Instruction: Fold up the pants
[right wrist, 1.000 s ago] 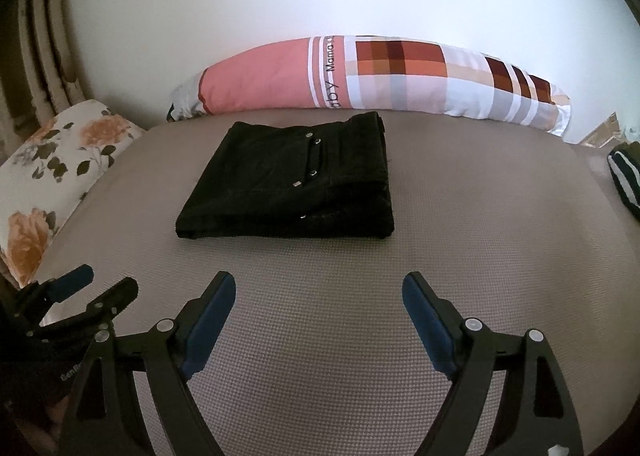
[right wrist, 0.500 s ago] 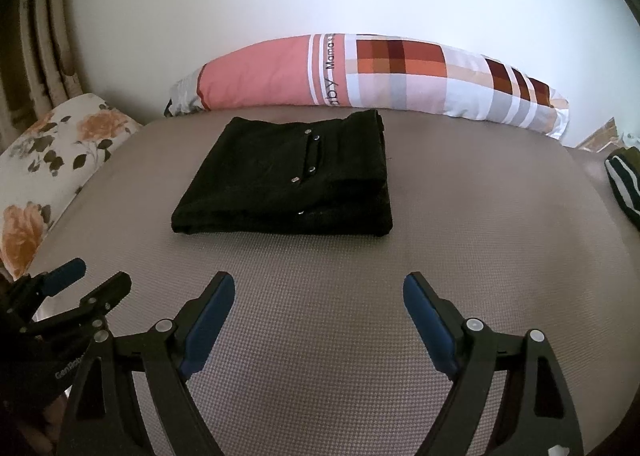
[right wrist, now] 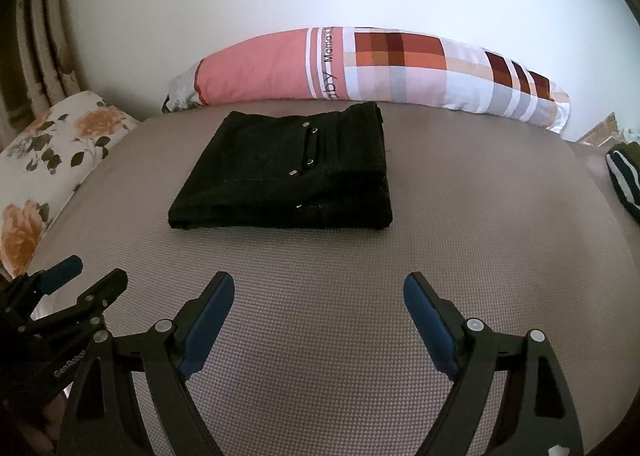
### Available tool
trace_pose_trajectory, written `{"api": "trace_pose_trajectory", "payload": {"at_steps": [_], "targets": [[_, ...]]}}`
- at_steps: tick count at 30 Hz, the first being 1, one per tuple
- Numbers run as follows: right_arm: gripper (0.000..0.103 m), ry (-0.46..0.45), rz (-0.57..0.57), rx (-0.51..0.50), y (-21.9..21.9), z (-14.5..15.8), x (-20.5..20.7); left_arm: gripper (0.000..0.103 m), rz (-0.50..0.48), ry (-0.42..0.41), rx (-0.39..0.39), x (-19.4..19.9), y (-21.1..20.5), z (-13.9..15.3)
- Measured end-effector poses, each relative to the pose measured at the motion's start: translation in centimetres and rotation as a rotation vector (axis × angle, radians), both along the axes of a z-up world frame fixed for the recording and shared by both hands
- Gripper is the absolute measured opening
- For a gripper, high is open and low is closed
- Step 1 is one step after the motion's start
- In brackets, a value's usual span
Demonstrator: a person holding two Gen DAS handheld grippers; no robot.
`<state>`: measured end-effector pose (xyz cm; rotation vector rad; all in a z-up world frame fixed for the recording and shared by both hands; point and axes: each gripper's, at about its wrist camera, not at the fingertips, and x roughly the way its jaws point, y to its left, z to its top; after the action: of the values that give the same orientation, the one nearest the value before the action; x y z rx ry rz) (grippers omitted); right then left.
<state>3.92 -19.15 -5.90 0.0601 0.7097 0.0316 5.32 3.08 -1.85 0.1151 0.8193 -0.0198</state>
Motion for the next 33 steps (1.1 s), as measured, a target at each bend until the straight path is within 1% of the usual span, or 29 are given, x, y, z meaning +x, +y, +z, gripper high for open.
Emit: {"api": "trace_pose_trajectory", "payload": {"at_steps": [33], "targets": [[0.085, 0.021, 0.004, -0.007, -0.08, -0.59, 0.28, 0.067, -0.008, 0.002, 0.003, -0.15, -0.18, -0.12]]}}
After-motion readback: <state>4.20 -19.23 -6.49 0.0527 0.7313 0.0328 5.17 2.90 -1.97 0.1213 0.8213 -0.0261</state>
